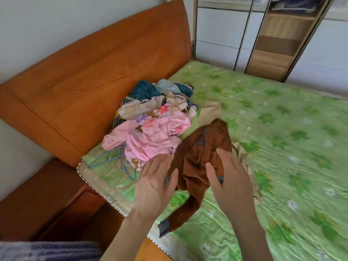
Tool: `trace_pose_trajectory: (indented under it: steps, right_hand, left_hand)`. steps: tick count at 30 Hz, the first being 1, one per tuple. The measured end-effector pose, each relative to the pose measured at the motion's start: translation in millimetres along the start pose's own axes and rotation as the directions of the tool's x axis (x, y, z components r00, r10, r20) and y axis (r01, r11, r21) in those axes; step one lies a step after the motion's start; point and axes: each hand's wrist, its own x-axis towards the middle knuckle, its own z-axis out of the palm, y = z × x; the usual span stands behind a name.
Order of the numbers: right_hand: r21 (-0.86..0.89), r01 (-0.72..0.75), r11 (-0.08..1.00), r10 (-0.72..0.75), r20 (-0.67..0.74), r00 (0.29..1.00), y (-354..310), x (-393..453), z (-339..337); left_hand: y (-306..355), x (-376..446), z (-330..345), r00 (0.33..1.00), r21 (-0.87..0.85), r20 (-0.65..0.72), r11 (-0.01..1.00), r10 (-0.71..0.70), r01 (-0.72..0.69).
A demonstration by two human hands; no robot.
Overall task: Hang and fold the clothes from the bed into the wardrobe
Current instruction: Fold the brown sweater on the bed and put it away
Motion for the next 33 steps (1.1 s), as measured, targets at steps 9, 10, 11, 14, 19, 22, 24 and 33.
trace_pose_trajectory:
  steps: [9, 10, 11, 14, 19, 22, 24, 33]
  right_hand:
    - [-0.027, -0.207, 0.978, 0.208, 0.036, 0.977, 38.3, 102.1, 39.9]
    - [-0.030, -0.238, 0.971, 0.239, 0.041, 0.970, 44.9, 109.9, 45.7]
    - [-0.028, -0.273, 0.962, 0.274, 0.042, 0.961, 52.5, 116.4, 52.5]
    - [-0.015, -0.384, 0.923, 0.384, 0.018, 0.923, 76.4, 129.0, 74.2]
    - [0.001, -0.530, 0.848, 0.530, -0.012, 0.848, 112.7, 127.3, 121.0]
    - [0.010, -0.590, 0.808, 0.590, -0.013, 0.808, 136.2, 122.2, 158.1]
    - [0.035, -0.601, 0.799, 0.602, -0.034, 0.798, 153.1, 120.2, 185.6]
    - [-0.011, -0.626, 0.780, 0.623, 0.103, 0.775, 234.2, 144.7, 322.7]
  left_hand:
    - [-57.4, 120.6, 84.6, 0.997, -0.080, 0.080, 0.997, 0.022, -0.016]
    - [-65.6, 131.2, 97.7, 0.995, -0.092, 0.101, 0.996, 0.014, -0.005]
    - [-74.4, 140.1, 111.6, 0.993, -0.109, 0.116, 0.994, 0.003, 0.009]
    - [-100.7, 158.4, 156.6, 0.981, -0.166, 0.194, 0.986, 0.002, 0.031]
    - [-138.4, 166.4, 230.5, 0.940, -0.228, 0.336, 0.973, 0.054, 0.025]
    - [-155.3, 157.0, 278.0, 0.914, -0.254, 0.402, 0.966, 0.060, 0.048]
    - [-164.4, 145.1, 310.0, 0.901, -0.275, 0.429, 0.960, 0.068, 0.059]
    - [-200.5, 110.1, 445.7, 0.852, -0.221, 0.523, 0.969, 0.023, 0.110]
